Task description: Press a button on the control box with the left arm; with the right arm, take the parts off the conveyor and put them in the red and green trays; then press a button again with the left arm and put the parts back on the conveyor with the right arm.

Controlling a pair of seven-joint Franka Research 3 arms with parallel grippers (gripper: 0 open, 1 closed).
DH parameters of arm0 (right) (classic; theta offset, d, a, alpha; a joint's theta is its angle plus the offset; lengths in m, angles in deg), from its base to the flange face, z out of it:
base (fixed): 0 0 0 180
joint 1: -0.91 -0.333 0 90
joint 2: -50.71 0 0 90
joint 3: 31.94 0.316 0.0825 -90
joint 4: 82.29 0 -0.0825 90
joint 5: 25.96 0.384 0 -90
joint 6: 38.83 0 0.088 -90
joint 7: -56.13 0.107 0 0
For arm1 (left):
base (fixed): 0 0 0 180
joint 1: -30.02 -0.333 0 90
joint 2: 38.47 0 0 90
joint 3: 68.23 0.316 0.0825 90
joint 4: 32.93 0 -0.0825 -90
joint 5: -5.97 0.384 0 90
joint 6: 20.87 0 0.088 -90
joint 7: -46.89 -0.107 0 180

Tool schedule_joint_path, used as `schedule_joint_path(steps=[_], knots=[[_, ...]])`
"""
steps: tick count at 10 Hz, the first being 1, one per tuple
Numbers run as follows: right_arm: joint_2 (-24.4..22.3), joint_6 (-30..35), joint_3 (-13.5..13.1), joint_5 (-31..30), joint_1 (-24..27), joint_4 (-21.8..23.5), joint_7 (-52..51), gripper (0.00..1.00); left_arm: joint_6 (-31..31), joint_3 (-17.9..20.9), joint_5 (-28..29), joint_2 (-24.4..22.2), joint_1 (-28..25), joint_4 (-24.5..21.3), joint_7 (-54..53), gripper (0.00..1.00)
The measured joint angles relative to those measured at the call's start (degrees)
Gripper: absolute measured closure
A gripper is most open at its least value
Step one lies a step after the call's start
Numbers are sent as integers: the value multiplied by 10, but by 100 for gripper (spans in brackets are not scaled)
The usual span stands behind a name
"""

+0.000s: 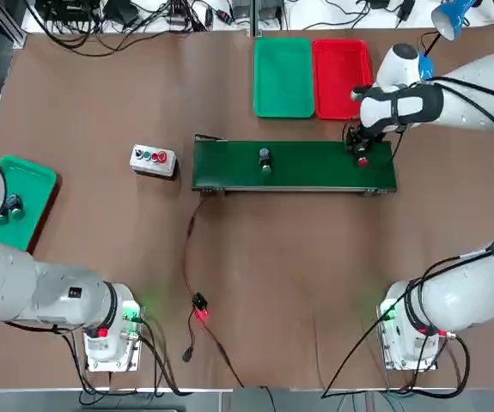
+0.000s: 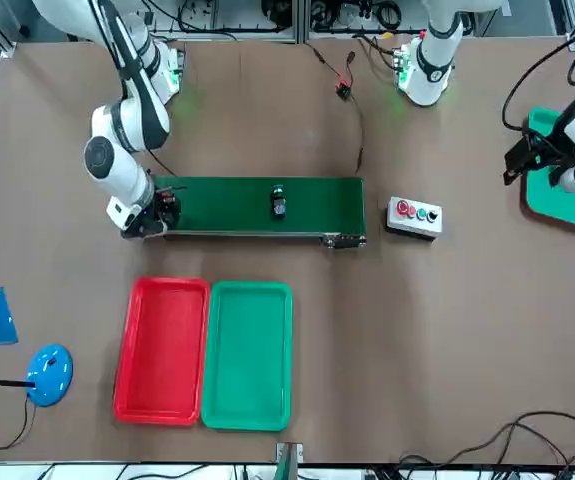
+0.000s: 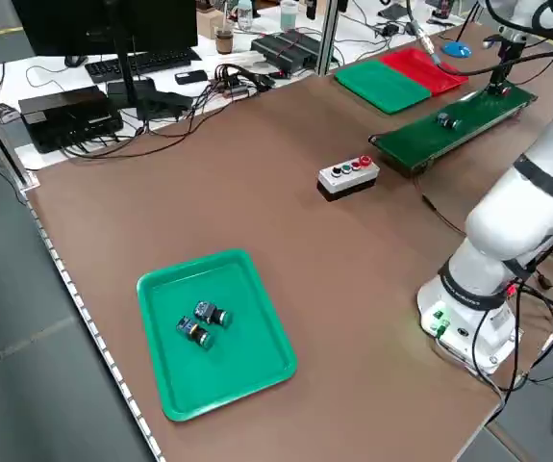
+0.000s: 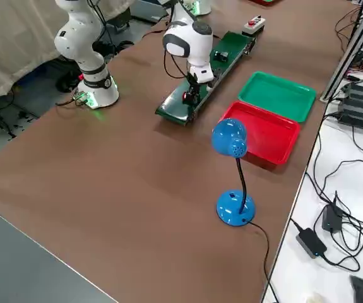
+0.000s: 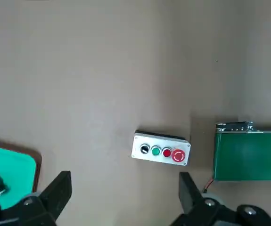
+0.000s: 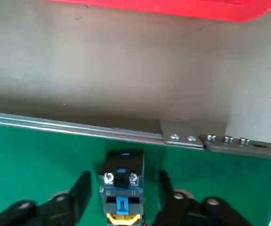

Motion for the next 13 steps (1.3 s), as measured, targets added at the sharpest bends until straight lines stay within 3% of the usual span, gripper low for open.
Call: schedule_joint_path(steps=[1,2,6,9,13], knots=[[-2,5,0,0,0,-2,0,62,0,0,0,0,0,0,0,0],[-4,10,0,0,0,-4,0,67,0,0,0,0,0,0,0,0],[-6,9,-1,0,0,-31,0,67,0,-1,0,0,0,0,0,0],[29,43,-7,0,13,-155,-1,67,0,0,0,0,0,0,0,0],[227,51,-13,0,53,-373,-36,67,-1,0,0,0,0,1,0,0]])
